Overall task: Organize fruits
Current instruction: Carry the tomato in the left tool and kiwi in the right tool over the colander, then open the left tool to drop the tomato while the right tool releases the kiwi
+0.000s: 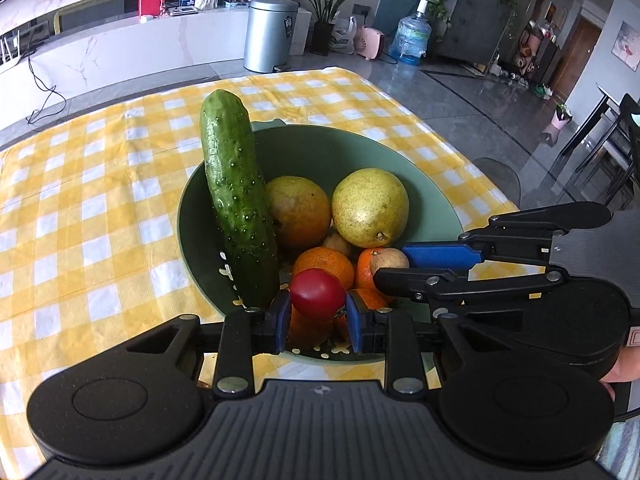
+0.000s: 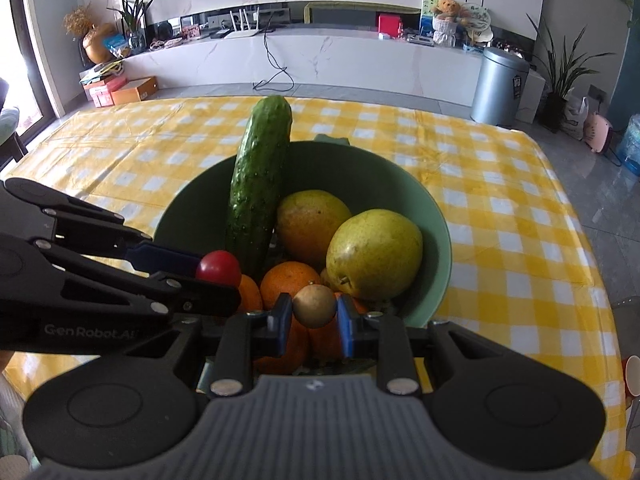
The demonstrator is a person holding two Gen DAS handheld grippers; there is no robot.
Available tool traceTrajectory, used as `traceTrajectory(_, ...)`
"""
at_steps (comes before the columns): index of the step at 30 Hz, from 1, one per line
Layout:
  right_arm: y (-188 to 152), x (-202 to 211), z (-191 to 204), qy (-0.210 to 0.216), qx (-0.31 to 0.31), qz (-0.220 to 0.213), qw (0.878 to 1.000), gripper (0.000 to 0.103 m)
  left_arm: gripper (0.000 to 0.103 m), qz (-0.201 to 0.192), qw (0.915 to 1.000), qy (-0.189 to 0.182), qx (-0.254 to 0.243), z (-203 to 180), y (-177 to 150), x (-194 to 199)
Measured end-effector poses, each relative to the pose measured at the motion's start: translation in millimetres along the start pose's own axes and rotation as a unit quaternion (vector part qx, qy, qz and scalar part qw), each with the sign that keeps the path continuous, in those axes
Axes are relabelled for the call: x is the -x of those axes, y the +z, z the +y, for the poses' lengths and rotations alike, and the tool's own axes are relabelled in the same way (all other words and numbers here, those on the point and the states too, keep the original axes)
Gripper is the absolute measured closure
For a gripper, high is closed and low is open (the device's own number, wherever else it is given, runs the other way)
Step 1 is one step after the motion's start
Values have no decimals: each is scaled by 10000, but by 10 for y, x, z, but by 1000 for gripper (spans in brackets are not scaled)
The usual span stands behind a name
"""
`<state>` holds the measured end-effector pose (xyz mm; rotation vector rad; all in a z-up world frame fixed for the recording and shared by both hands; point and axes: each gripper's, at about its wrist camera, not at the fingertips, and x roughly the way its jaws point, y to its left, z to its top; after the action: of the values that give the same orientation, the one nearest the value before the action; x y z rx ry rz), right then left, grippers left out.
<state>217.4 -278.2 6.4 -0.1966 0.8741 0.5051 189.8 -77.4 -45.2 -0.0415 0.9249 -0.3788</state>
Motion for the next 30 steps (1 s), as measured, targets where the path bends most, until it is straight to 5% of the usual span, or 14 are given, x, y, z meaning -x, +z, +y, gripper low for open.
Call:
traceTrajectory(9, -11, -1, -4, -41, -38, 36, 10000, 81, 70, -10, 9998, 91, -169, -54, 4, 9)
traceTrajectory(20, -29, 161, 32, -405, 113, -221, 9989, 70, 50, -125, 9996, 175, -203, -91, 4, 157)
traceTrajectory(24, -56, 284, 95, -709, 297, -423, 9961, 70, 49, -264, 9990, 235, -276, -137, -11, 273)
traceTrajectory(28, -108, 469, 178, -1113, 383, -851, 9894, 49, 48, -440, 9983, 280, -278, -145, -44, 438)
traceTrajectory(30, -136, 563, 211, -1237, 294, -1061, 9862, 47, 48, -541, 9975, 363, -269, -143, -71, 542)
